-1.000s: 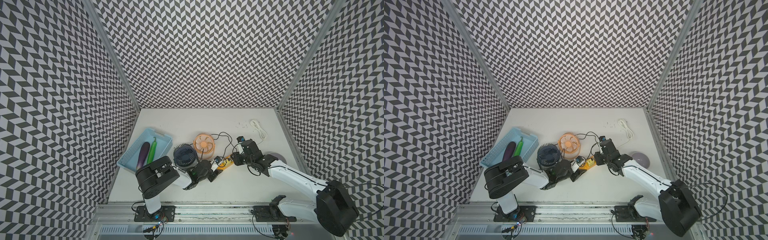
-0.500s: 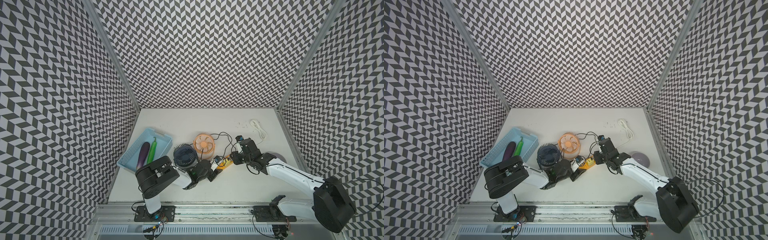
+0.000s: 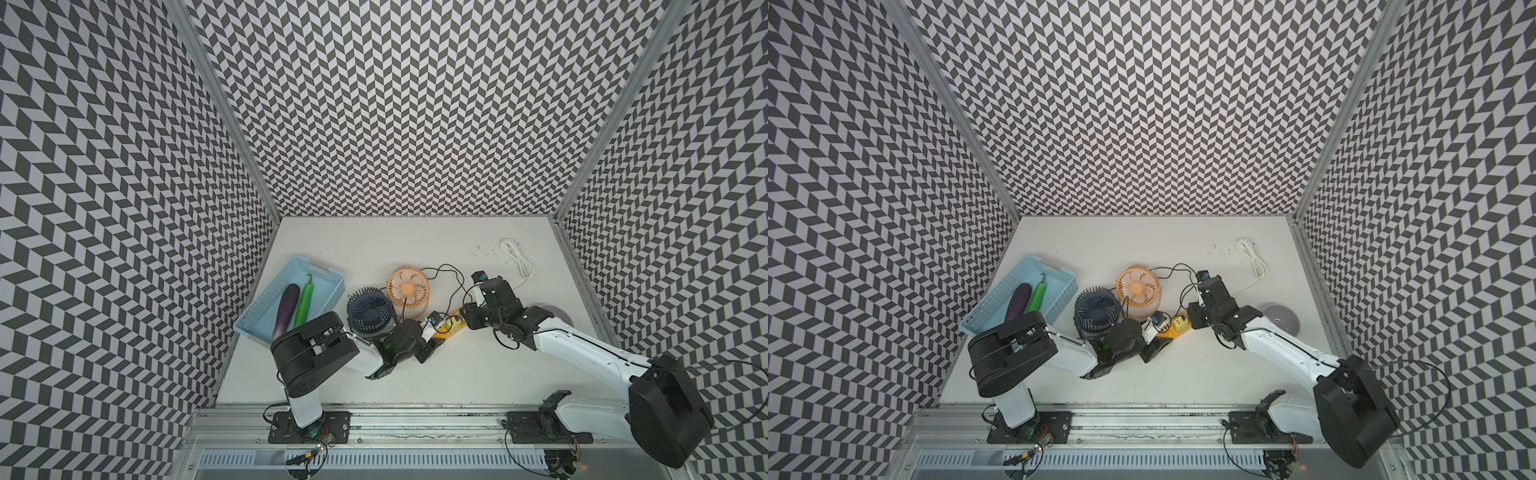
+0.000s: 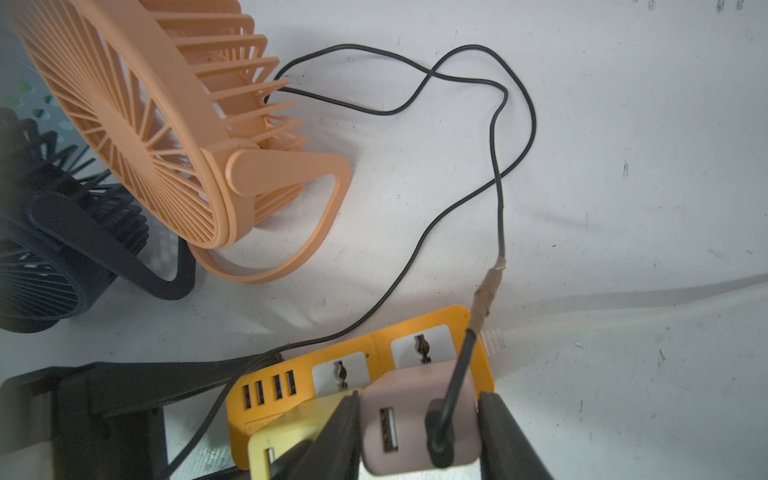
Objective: Unplug the desk fan from the power strip
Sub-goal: Remove the plug from the socket.
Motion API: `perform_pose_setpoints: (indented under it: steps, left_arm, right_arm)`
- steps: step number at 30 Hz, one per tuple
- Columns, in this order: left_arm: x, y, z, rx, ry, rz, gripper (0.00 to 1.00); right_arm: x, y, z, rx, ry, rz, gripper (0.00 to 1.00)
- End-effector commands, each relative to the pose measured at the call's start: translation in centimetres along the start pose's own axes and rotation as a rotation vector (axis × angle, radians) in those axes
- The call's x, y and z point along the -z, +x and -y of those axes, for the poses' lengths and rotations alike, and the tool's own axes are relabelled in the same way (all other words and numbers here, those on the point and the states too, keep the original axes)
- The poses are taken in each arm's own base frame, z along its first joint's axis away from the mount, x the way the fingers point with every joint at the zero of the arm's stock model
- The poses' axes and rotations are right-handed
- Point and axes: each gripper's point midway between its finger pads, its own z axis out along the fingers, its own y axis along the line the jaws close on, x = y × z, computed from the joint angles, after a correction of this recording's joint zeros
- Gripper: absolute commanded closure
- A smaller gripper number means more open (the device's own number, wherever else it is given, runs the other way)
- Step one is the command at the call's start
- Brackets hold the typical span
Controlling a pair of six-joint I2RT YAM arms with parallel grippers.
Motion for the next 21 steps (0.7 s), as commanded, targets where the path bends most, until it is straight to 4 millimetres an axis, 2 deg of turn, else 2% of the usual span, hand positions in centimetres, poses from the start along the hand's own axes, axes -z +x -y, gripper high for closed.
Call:
perform_pose_setpoints:
  steps: [1, 9, 15, 21]
  left_arm:
    - [-0.4, 1.2, 0.0, -0.005, -0.008, -0.050, 0.75]
    - [-0.5, 1.1, 0.1, -0.011, -0.005, -0.051, 0.75]
    - [-0.6, 1.0, 0.1, -0.007, -0.003, -0.051, 0.74]
    - [-0.6, 1.2, 0.1, -0.007, -0.005, -0.057, 0.75]
  right_arm:
    - [0.9, -2.5, -0.8, -0.050, -0.062, 0.098, 0.90]
    - [1.4, -2.9, -1.6, -0.004, -0.075, 0.113, 0.90]
    - [1.1, -2.0, -2.8, 0.036, -0.046, 0.092, 0.90]
    - [1.4, -2.4, -2.2, 0.002, -0.029, 0.109, 0.90]
